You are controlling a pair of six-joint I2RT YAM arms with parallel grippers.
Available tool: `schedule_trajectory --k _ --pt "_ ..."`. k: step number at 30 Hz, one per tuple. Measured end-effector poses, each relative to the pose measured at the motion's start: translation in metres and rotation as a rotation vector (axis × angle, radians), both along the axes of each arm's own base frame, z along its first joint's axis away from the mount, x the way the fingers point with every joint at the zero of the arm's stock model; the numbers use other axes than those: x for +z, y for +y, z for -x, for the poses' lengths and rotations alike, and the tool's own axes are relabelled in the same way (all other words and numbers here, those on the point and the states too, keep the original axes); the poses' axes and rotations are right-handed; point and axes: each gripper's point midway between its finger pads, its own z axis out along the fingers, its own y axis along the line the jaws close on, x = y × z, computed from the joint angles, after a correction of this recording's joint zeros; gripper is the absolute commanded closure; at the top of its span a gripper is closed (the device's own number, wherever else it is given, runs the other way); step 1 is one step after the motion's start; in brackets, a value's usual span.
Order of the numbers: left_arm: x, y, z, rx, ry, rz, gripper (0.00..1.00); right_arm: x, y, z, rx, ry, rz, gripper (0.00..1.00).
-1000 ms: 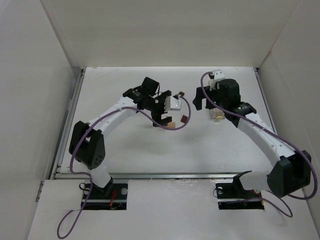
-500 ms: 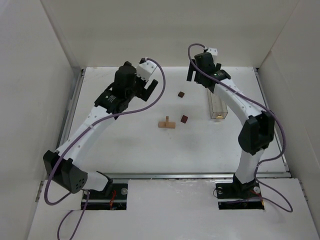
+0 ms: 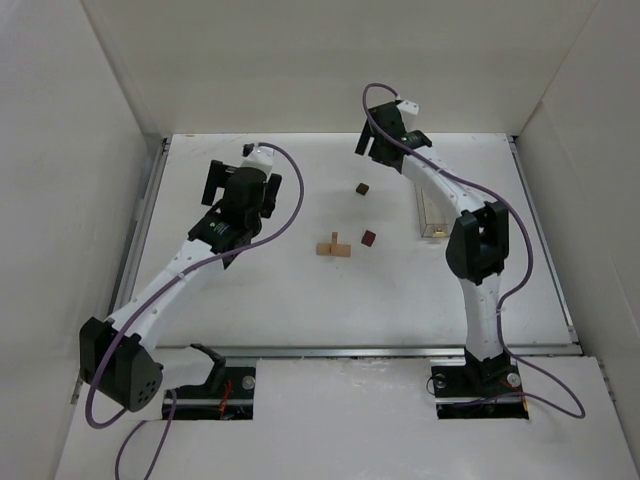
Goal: Build the wood block tower
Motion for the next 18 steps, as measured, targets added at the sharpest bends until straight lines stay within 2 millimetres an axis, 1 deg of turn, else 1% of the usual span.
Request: schedule_trajectory --k 3,6,7,9,11,12,13,16,17,18 --pt "0.004 0.007 0.004 0.035 -0.035 0.010 0.00 -0.007 0.015 -0.005 0.043 -0.019 -0.071 0.00" --pt "0.005 0.015 0.006 0.066 -0.061 0.017 0.00 -0.020 0.028 -0.008 0.077 0.008 -0.138 0.00" --pt "0.004 0.017 0.006 0.074 -0.065 0.016 0.00 -0.024 0.032 -0.013 0.083 0.018 -0.151 0.00" --pt "0.001 0.021 0.008 0.089 -0.067 0.014 0.00 -0.031 0.041 -0.031 0.092 0.016 -0.178 0.00" --pt "-0.002 0.025 0.009 0.101 -0.064 0.012 0.00 -0.048 0.046 -0.043 0.095 0.036 -0.188 0.04" --pt "-0.003 0.027 0.009 0.108 -0.064 0.010 0.00 -0.060 0.046 -0.044 0.094 0.061 -0.187 0.08" --pt "-0.004 0.029 0.009 0.112 -0.064 0.009 0.00 -0.072 0.044 -0.042 0.090 0.089 -0.181 0.10" --pt "-0.006 0.032 0.008 0.121 -0.066 0.006 0.00 -0.106 0.036 -0.028 0.078 0.193 -0.156 0.17" --pt "-0.005 0.032 0.008 0.122 -0.070 0.007 0.00 -0.111 0.034 -0.024 0.073 0.214 -0.151 0.19" --pt "-0.004 0.033 0.007 0.124 -0.074 0.008 0.00 -0.114 0.032 -0.020 0.066 0.232 -0.147 0.19"
